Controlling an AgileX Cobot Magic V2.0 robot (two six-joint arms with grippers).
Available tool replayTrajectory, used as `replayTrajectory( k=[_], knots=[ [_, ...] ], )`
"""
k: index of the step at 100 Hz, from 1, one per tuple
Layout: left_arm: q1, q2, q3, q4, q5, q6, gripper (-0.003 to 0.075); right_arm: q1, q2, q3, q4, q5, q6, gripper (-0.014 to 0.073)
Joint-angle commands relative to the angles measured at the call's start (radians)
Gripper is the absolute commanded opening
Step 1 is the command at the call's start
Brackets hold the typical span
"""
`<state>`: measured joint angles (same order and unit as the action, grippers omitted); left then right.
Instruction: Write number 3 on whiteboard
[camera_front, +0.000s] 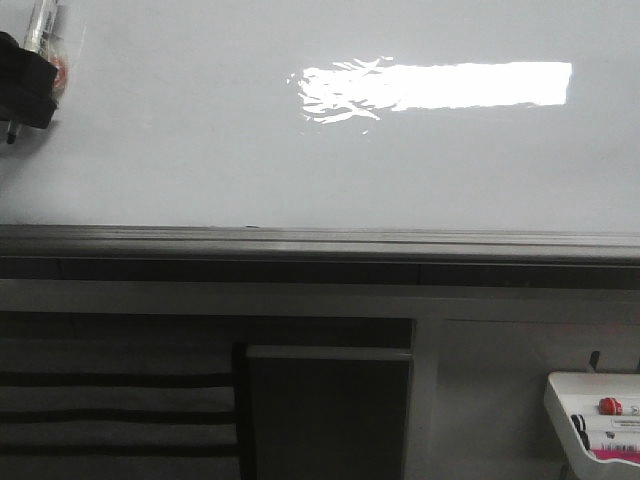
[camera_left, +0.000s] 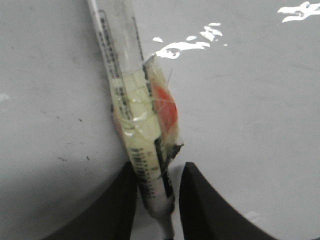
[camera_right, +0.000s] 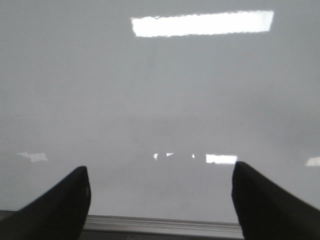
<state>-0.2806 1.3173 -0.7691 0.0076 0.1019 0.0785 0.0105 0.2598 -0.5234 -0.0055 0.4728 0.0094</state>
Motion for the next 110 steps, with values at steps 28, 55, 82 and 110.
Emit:
replayTrajectory(
  k=[28,55,82,110],
  knots=[
    [0.002,-0.023,-0.033,0.000,-0.073,-0.002,0.0022,-0.004,0.021,-0.035,-0.002,-0.064,-0.009,0.0525],
    [-0.046,-0.061,-0.150,0.079,0.250,0.078,-0.0019,-0.004,0.149,-0.188,0.130,0.183,-0.058,0.0525],
    [-0.159,-0.063,-0.322,-0.196,0.650,0.526,-0.0019,-0.004,0.401,-0.297,0.518,0.414,-0.521,0.0524],
    [-0.211,-0.063,-0.374,-0.559,0.874,0.939,-0.0019,0.106,0.716,-0.451,0.818,0.564,-1.000,0.0524]
  ],
)
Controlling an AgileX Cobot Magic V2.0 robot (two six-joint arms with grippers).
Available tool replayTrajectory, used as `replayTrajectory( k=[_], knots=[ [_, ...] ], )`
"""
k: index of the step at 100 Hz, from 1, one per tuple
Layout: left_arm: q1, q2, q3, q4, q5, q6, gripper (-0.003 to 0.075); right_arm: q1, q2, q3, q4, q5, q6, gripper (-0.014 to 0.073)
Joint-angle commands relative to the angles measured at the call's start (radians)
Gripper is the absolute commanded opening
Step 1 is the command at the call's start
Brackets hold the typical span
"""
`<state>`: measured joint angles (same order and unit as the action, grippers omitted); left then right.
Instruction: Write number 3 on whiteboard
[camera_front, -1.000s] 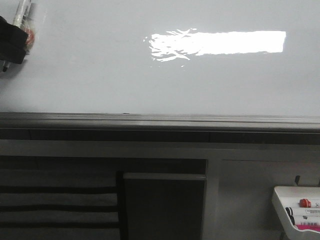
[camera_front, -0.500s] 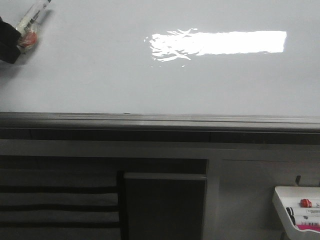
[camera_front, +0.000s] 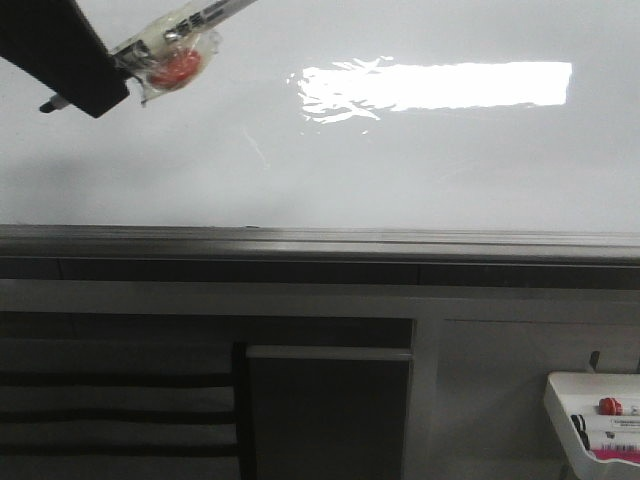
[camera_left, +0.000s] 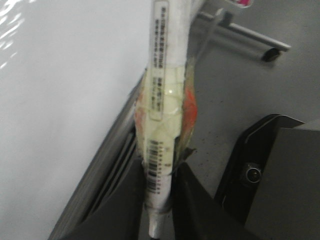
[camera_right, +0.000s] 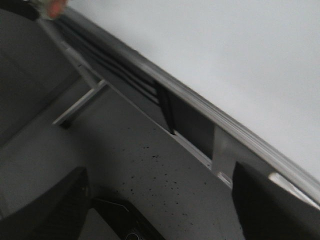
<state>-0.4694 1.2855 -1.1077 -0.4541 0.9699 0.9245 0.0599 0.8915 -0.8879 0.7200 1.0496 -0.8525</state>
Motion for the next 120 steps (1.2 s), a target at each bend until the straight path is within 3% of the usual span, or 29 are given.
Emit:
replayTrajectory(
  k=[1,22,50,74,108,120],
  knots=[
    [-0.024,-0.031,-0.036,-0.097,0.006,0.096,-0.0019,0.072,0.100,-0.096,0.093,-0.013,-0.147,0.0524],
    [-0.085,-0.031,-0.036,-0.081,0.016,0.107,-0.0019,0.299,0.319,-0.287,0.026,-0.019,-0.235,0.0524],
    [-0.110,-0.031,-0.036,-0.081,0.024,0.147,-0.0019,0.450,0.496,-0.443,0.014,-0.013,-0.326,0.0523],
    [-0.110,-0.031,-0.036,-0.081,0.024,0.151,-0.0019,0.477,0.535,-0.445,0.018,-0.022,-0.358,0.0377],
    [-0.110,-0.031,-0.036,-0.081,0.022,0.151,-0.0019,0.477,0.556,-0.445,0.035,-0.025,-0.358,0.0353],
    [-0.110,-0.031,-0.036,-0.081,0.022,0.151,-0.0019,0.477,0.556,-0.445,0.054,-0.014,-0.360,0.0268]
  ],
)
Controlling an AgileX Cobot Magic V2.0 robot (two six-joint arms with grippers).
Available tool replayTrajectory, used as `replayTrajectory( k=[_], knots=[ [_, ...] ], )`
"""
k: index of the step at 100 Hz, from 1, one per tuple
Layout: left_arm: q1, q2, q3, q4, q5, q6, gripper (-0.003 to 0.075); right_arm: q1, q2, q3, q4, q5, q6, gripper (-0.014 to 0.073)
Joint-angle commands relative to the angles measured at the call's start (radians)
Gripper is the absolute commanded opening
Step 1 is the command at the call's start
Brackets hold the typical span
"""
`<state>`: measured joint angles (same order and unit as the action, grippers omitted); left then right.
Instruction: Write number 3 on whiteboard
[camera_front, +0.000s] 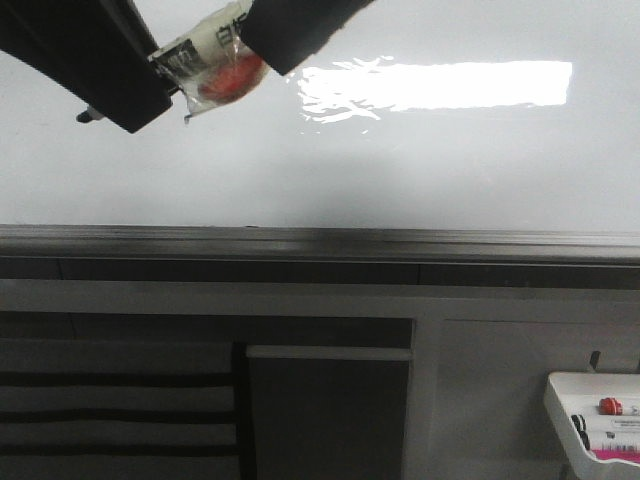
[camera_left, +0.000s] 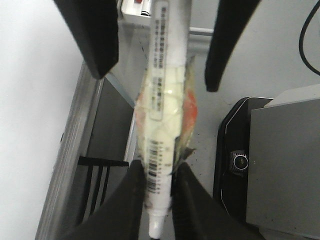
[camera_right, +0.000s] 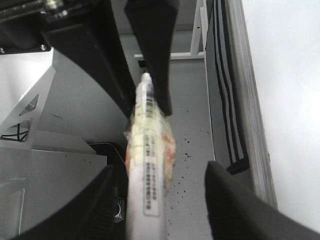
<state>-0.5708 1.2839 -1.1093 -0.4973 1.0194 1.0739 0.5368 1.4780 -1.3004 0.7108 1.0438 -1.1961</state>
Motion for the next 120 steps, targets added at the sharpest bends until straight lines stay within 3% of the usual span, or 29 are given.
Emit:
replayTrajectory(
  k=[1,38,99,106,120],
  knots=[
    [-0.008,-0.030,-0.034,-0.038,-0.027,0.002,-0.0019,0.000,-0.031,-0.033,0.063,-0.008,-0.016,0.0254],
    [-0.008,-0.030,-0.034,-0.038,-0.041,0.002,-0.0019,0.000,-0.031,-0.033,0.064,0.001,-0.016,0.0012],
    [-0.008,-0.028,-0.034,-0.050,-0.079,-0.021,-0.0012,0.000,-0.031,-0.033,0.064,0.008,-0.016,-0.0022],
    [-0.008,-0.028,-0.034,-0.036,-0.094,-0.021,0.0043,0.000,-0.031,-0.033,0.064,0.008,-0.016,-0.0055],
    [-0.008,-0.030,-0.034,-0.019,-0.112,-0.021,0.0286,0.000,-0.031,-0.033,0.064,0.008,-0.016,-0.0067]
  ],
)
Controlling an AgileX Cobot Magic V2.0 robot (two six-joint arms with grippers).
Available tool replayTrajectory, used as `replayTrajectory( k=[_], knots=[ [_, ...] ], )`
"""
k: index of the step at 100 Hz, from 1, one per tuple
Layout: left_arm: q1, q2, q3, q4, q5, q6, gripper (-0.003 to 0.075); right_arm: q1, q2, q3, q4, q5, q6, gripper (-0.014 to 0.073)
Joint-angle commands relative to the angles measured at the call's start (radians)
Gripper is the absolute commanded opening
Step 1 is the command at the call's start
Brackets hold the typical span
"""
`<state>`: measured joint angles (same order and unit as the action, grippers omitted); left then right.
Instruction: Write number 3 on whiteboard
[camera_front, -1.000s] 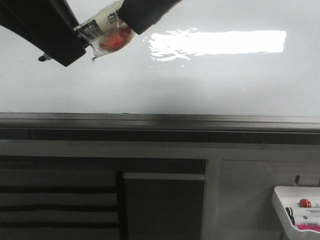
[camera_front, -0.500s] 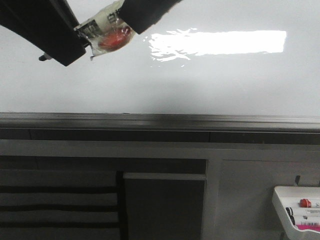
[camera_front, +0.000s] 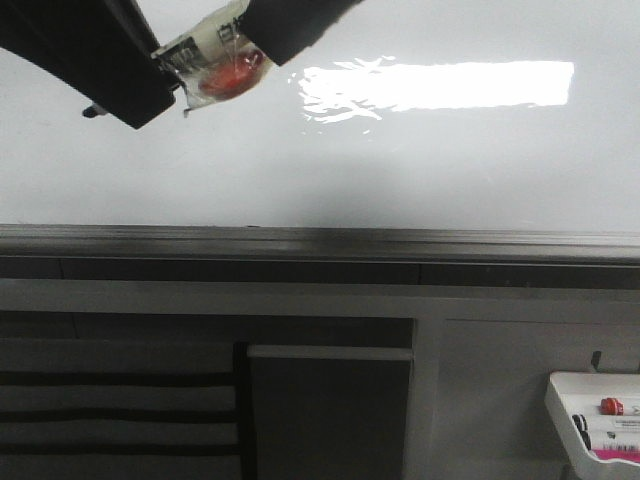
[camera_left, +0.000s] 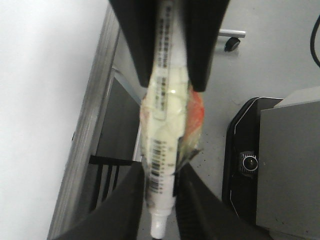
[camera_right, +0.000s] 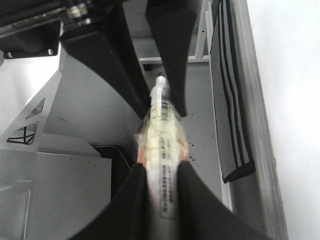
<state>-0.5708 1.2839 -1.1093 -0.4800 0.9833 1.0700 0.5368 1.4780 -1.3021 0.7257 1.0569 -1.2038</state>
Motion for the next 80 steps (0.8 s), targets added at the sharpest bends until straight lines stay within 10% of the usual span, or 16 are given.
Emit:
replayTrajectory(
  k=[1,29,80],
  knots=[
    [-0.008,-0.030,-0.034,-0.036,-0.077,-0.017,0.0309,0.000,-0.031,-0.031,0.049,-0.007,-0.009,-0.0066],
    [-0.008,-0.028,-0.034,-0.086,-0.102,-0.020,0.0353,-0.027,-0.068,-0.035,0.008,-0.051,0.039,-0.0065],
    [0.129,-0.272,0.061,-0.097,-0.142,-0.128,0.0255,-0.107,-0.434,0.132,-0.368,-0.181,0.569,-0.0061]
  ],
)
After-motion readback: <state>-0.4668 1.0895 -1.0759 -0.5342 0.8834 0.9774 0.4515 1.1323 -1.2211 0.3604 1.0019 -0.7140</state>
